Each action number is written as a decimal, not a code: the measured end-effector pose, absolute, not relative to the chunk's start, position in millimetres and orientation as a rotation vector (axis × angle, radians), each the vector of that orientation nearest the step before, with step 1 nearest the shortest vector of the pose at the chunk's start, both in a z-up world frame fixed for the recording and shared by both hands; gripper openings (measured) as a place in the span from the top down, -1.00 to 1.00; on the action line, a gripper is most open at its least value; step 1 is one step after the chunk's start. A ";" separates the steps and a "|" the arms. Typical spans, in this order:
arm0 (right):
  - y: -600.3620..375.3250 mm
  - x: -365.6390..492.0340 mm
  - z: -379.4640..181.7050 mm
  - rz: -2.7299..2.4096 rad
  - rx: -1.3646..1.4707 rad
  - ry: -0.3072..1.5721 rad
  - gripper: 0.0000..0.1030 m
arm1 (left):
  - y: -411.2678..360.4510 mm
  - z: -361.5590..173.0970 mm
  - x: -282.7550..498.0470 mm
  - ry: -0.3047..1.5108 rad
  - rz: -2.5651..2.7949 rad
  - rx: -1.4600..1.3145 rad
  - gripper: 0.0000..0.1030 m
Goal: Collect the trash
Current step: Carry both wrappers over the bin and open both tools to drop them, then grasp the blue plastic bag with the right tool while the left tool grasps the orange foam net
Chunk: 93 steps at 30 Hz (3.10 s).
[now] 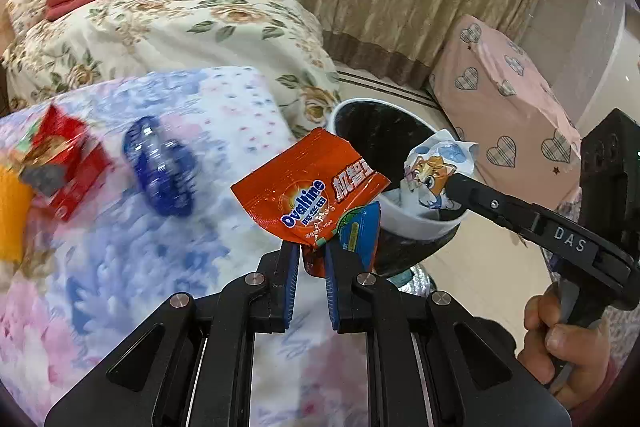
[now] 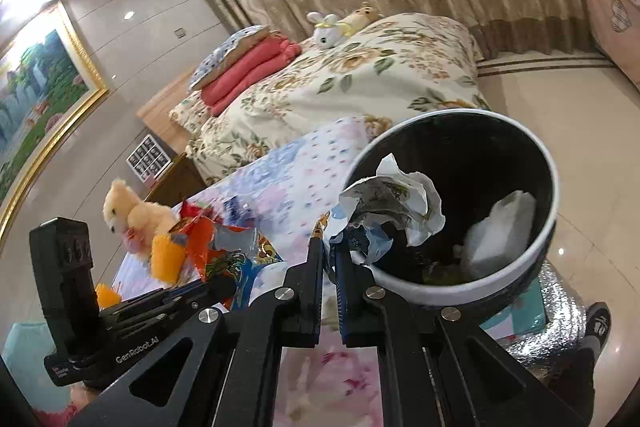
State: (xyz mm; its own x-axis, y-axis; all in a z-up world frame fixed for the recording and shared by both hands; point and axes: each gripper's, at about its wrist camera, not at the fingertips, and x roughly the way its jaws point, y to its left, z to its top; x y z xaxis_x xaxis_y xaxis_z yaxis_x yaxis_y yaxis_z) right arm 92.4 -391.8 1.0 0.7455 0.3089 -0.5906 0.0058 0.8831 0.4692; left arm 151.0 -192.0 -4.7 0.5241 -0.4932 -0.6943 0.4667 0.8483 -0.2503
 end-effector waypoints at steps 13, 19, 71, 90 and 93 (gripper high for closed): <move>-437.6 113.6 -9.5 0.108 0.472 0.737 0.89 | -253.6 -1.6 175.9 0.846 -0.645 0.013 0.78; -450.0 123.4 -13.1 0.100 0.487 0.738 0.89 | -280.9 -2.1 185.7 0.844 -0.671 0.047 0.78; -314.1 96.5 -14.7 0.228 0.408 0.782 -0.78 | -84.0 -44.6 124.5 0.882 -0.329 -0.135 -0.17; -251.2 116.8 -37.1 0.320 0.366 0.850 -0.79 | 1.0 -58.1 119.7 0.891 -0.156 -0.214 -0.27; -246.7 122.3 -40.7 0.324 0.365 0.858 -0.79 | 7.1 -59.3 122.3 0.892 -0.146 -0.219 -0.29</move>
